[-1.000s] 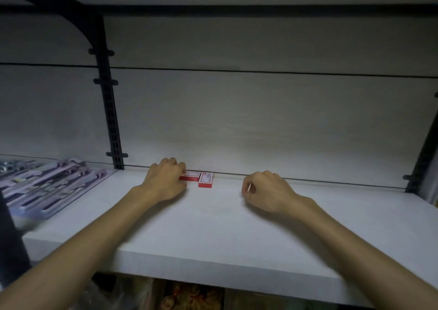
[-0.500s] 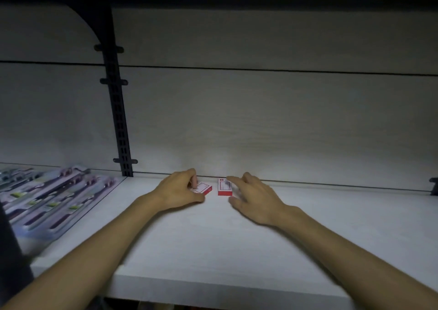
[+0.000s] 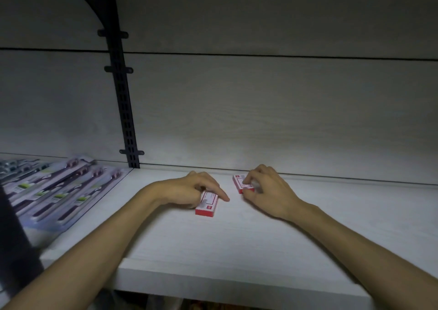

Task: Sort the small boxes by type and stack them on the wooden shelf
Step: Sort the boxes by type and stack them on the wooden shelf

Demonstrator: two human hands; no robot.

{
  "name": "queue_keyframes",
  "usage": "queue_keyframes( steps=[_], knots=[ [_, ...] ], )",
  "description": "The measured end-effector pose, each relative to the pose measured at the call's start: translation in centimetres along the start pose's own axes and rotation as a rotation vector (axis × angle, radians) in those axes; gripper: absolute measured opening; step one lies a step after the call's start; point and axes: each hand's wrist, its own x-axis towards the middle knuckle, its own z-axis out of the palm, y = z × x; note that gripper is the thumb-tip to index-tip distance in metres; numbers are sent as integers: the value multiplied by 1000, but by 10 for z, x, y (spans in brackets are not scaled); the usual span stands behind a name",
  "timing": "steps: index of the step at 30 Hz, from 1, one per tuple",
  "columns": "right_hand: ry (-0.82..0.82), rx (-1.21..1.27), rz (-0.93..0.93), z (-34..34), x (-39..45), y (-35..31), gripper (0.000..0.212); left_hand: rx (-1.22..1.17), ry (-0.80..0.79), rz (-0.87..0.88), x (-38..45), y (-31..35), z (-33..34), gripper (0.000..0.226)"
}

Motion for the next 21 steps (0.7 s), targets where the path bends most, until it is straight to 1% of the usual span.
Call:
queue_keyframes(
  steps=[2, 3, 5, 6, 8, 9, 10, 12, 15, 18, 20, 21],
  knots=[
    [-20, 49, 19, -3, 2, 3, 20, -39, 2, -18, 0, -5, 0, 64],
    [-30, 84, 40, -4, 3, 5, 21, -48, 17, -29, 2, -8, 0, 56],
    [-60, 162, 93, -6, 4, 10, 29, -46, 88, -50, 6, -14, 1, 39],
    [-86, 198, 109, -6, 3, 12, 36, -33, 142, -58, 7, -16, 2, 35],
    [-160, 254, 117, -5, 1, 15, 51, -10, 235, -82, 9, -17, 2, 41],
    [-194, 268, 121, -5, 1, 15, 58, -20, 256, -91, 8, -17, 2, 45],
    [-219, 265, 123, -5, 1, 15, 61, -34, 263, -97, 8, -17, 2, 47],
    [-245, 188, 104, -5, 2, 12, 59, -45, 260, -102, 6, -15, 1, 44],
    [-208, 33, 18, -7, 3, 9, 54, -46, 307, -69, 6, -14, 1, 36],
    [-102, -77, -17, -16, 3, 4, 48, -54, 383, -13, 8, -15, 3, 31],
    [-9, -84, -25, -22, 2, 3, 47, -53, 397, 10, 10, -17, 5, 31],
    [16, -34, -19, -24, 1, 4, 50, -58, 390, 20, 11, -18, 6, 30]
  ],
)
